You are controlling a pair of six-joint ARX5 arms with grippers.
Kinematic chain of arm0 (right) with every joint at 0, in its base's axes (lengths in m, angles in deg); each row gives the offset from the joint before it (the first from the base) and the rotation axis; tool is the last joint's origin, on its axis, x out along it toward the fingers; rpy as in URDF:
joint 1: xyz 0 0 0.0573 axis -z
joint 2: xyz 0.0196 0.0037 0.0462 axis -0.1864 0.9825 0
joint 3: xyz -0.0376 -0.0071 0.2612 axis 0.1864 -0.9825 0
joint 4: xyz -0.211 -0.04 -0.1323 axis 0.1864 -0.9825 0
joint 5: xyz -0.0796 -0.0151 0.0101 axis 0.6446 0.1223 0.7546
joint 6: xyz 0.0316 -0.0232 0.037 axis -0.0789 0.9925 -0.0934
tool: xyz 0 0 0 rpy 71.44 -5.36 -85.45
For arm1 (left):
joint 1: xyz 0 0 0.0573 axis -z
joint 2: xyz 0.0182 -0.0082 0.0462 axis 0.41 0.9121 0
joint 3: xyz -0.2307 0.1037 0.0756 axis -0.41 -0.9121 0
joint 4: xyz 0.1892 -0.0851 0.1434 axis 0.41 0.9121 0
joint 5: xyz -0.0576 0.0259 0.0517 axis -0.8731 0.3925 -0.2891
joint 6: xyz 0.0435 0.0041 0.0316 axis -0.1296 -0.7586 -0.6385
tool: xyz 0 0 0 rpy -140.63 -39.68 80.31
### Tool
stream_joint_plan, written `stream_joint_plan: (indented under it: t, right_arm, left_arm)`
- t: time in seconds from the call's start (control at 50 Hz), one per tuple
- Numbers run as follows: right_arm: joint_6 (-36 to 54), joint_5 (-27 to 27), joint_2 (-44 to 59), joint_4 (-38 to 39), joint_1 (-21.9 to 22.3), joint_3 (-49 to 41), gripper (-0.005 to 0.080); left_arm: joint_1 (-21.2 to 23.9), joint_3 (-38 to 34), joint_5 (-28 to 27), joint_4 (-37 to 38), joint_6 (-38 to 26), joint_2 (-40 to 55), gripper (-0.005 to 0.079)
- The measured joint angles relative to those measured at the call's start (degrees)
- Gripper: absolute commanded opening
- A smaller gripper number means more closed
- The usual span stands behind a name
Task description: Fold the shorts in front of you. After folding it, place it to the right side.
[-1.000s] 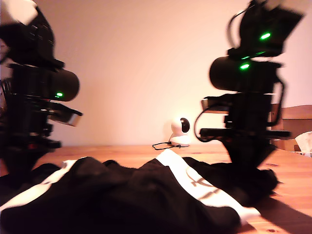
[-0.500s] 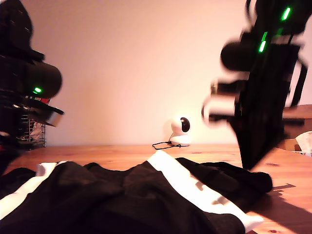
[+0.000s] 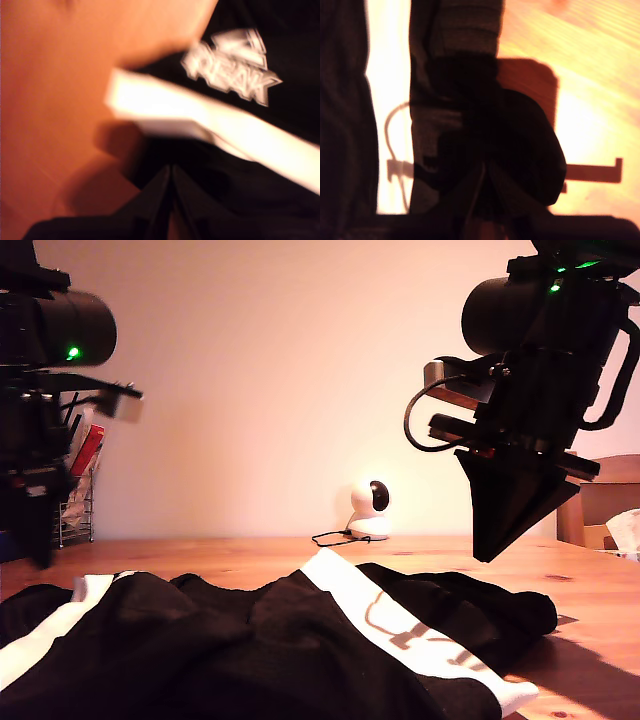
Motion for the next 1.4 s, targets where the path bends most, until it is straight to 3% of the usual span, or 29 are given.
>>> stream_joint_plan:
  t: [0.08,0.2,0.26,0.44,0.46,0.6,0.74,1.24,1.4]
  right_arm:
    - [0.74,-0.04,0.0,-0.02,0.07,0.0,-0.0013]
    - [0.96,-0.13,0.0,0.02,0.07,0.0,-0.0013]
    - [0.96,-0.17,0.0,0.13,0.07,0.0,-0.0013]
    - [0.96,-0.33,0.0,1.18,0.07,0.0,-0.0013]
    - [0.96,-0.35,0.0,1.27,0.07,0.0,-0.0013]
    - [0.96,-2.69,0.0,2.54,0.07,0.0,-0.0013]
    - [0.98,-3.32,0.0,3.3,0.04,0.0,-0.0013]
    - [0.98,-4.17,0.0,4.72,0.04,0.0,-0.0013]
    - [0.96,-4.81,0.0,5.42,0.04,0.0,-0.0013]
  left_arm:
    - [-1.05,0.0,-2.34,-3.3,-5.11,0.0,0.0061]
    - [-4.0,0.0,-8.02,-8.79,-8.61,0.0,0.0393]
    - [-5.81,0.0,-10.84,-11.56,-8.76,0.0,0.0462]
    - [-9.77,0.92,-18.62,-11.67,-7.65,0.0,0.0465]
    - [-10.01,1.11,-19.58,-11.23,-4.11,0.02,0.0465]
    - [-11.74,3.23,-24.04,-9.51,-0.02,1.03,0.0465]
    - [-12.79,7.37,-25.55,-7.43,2.91,3.82,0.0466]
    - [-15.15,33.18,-30.91,17.33,7.41,22.16,0.0465]
    - [-15.15,35.34,-31.06,18.99,7.56,25.46,0.0465]
